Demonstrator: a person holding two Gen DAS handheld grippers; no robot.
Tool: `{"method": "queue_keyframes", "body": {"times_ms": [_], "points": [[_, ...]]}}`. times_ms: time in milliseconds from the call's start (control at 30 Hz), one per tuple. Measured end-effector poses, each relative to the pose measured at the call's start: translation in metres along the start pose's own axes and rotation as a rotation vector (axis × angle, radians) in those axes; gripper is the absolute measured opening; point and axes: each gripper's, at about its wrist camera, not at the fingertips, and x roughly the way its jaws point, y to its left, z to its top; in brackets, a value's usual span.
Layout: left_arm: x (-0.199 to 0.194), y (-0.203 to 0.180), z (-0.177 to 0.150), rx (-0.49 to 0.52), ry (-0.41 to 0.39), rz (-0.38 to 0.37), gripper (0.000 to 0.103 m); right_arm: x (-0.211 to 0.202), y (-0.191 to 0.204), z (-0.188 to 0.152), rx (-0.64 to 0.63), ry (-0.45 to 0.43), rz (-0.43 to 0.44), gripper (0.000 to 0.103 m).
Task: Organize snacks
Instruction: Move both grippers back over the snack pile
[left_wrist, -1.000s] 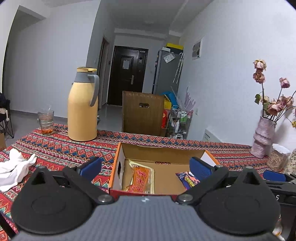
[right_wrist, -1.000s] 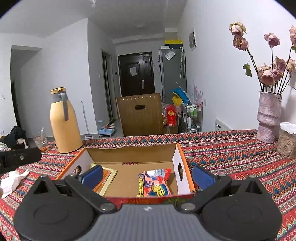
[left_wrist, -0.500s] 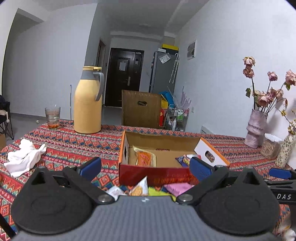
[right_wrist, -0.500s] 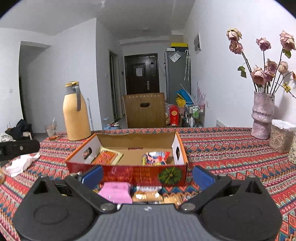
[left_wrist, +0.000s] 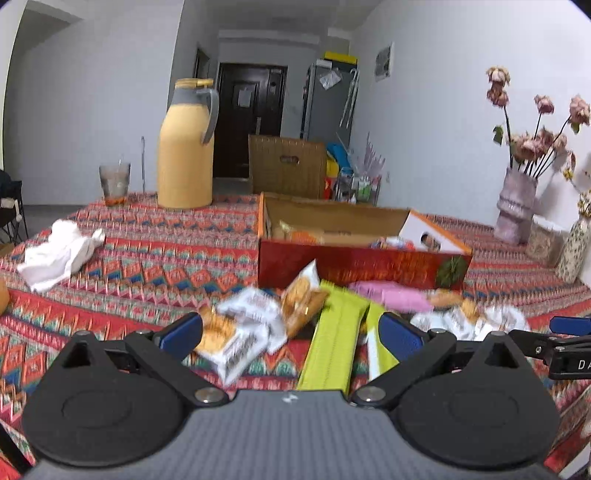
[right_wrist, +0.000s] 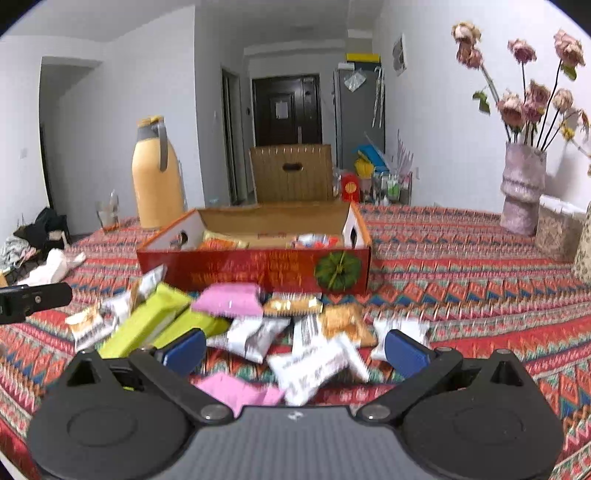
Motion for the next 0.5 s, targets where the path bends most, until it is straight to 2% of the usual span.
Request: {"method": "queue_keyframes", "body": {"times_ms": [233,500], "points": [[0.001,0.012,-0.017,-0.027,0.042,0.006,0.103,0.012,0.011,-0.026,-0.021,0.086,0.026,0.103],[-0.001,0.012,-0.017,-0.029,0.04,-0.006,0.103,0.012,0.023,-0.028,-0.047,0.09,0.037,0.103]]}}
